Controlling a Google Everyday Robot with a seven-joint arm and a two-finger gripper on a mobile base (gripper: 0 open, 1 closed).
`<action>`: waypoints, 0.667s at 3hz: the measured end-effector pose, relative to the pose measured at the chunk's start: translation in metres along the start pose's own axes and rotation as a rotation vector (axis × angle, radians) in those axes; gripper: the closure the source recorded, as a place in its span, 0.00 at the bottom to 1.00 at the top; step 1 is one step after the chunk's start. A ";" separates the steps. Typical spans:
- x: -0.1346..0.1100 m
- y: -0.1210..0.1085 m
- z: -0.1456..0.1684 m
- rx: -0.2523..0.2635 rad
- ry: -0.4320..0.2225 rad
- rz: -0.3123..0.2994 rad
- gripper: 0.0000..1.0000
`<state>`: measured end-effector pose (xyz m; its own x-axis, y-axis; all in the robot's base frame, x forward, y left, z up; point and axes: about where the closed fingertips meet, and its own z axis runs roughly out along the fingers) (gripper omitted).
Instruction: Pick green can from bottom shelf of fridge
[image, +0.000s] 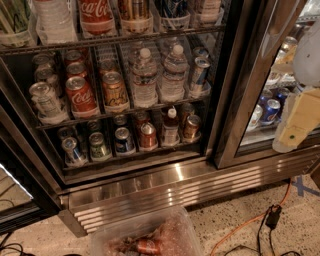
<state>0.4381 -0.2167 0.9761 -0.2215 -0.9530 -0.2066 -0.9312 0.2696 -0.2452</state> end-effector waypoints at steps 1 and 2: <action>-0.001 -0.001 0.001 0.002 -0.001 0.001 0.00; -0.006 0.001 0.028 0.003 -0.026 0.013 0.00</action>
Offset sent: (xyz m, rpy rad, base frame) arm 0.0261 0.0273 -0.0828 0.0823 -0.0060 -0.0199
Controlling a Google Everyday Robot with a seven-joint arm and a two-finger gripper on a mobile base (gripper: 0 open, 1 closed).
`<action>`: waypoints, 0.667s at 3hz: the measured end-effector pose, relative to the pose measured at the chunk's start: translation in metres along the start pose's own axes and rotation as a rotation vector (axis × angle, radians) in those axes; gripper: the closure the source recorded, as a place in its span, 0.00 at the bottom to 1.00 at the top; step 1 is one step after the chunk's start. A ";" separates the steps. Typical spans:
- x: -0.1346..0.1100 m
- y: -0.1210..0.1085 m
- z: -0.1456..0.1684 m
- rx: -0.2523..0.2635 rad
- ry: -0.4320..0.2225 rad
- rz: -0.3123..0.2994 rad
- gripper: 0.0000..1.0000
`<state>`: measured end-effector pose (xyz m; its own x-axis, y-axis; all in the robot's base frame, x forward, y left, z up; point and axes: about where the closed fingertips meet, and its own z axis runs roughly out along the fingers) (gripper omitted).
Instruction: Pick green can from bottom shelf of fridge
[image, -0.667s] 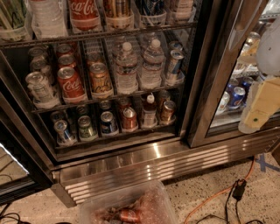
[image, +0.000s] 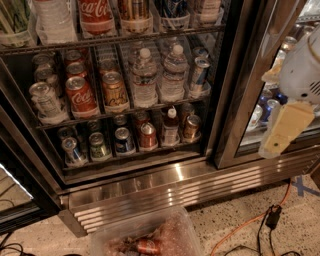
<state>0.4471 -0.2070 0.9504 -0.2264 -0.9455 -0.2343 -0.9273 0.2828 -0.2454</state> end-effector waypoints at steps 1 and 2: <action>-0.005 0.010 0.059 -0.052 -0.075 0.039 0.00; -0.016 0.019 0.119 -0.101 -0.155 0.062 0.00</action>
Offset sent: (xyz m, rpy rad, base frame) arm 0.0323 0.0650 -0.1798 0.2999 0.1090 0.0144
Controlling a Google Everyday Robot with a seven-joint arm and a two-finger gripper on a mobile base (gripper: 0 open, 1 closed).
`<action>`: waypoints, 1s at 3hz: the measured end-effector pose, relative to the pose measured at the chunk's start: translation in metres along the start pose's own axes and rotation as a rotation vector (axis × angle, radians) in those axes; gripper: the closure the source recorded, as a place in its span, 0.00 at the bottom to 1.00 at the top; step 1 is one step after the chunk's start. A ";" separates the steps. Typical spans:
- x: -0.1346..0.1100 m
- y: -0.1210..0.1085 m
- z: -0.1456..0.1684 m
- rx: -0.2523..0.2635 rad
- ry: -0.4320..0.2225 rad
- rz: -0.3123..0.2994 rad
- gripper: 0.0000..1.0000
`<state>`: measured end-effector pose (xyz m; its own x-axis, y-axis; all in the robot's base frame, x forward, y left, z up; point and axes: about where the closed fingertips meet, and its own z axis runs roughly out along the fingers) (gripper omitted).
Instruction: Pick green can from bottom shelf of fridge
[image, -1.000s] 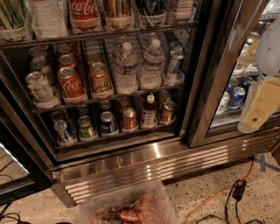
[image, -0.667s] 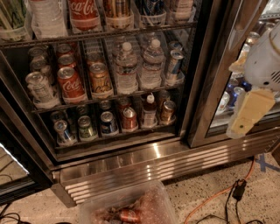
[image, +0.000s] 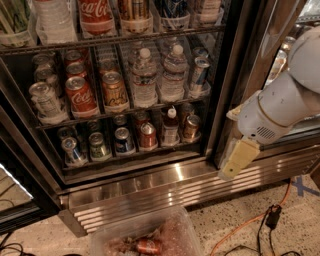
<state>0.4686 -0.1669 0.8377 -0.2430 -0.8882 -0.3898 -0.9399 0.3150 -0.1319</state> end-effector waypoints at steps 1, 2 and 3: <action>0.000 0.000 -0.001 0.000 0.002 -0.001 0.00; -0.003 0.002 0.007 -0.002 -0.021 0.001 0.00; -0.016 0.009 0.055 -0.053 -0.098 -0.010 0.00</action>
Offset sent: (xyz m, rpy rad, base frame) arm 0.0038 0.0114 -0.0133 0.0548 -0.0135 0.0010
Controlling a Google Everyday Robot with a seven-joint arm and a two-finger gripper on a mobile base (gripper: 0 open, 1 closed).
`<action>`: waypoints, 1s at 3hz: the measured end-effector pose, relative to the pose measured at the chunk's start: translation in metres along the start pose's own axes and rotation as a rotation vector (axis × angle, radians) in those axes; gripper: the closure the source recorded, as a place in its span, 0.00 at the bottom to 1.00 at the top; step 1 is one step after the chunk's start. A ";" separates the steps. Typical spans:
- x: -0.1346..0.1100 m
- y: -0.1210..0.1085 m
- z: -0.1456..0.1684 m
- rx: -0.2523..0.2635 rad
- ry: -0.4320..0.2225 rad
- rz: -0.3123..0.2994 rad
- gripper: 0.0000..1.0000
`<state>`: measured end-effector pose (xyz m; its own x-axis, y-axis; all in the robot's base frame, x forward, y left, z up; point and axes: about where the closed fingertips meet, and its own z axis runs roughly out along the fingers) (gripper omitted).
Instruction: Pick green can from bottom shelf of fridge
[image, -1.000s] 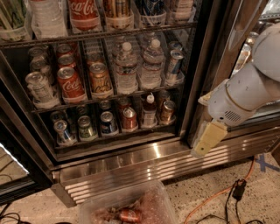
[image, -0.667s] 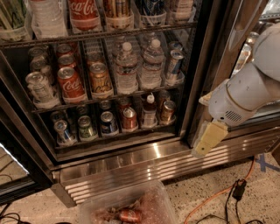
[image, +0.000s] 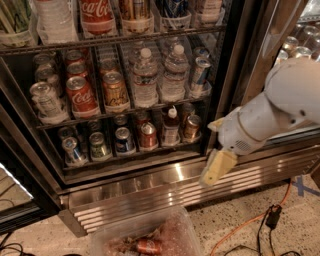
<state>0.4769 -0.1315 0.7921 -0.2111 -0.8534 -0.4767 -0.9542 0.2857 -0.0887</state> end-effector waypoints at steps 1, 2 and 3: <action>-0.001 0.008 0.069 -0.070 -0.071 0.019 0.00; -0.004 0.015 0.127 -0.127 -0.112 0.021 0.00; -0.021 0.020 0.180 -0.150 -0.180 0.021 0.00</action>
Offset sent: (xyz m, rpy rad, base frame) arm 0.0219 0.0974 -0.1670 0.2009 0.1267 0.0826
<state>0.5007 -0.0295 0.6428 -0.2030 -0.7523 -0.6267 -0.9736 0.2232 0.0475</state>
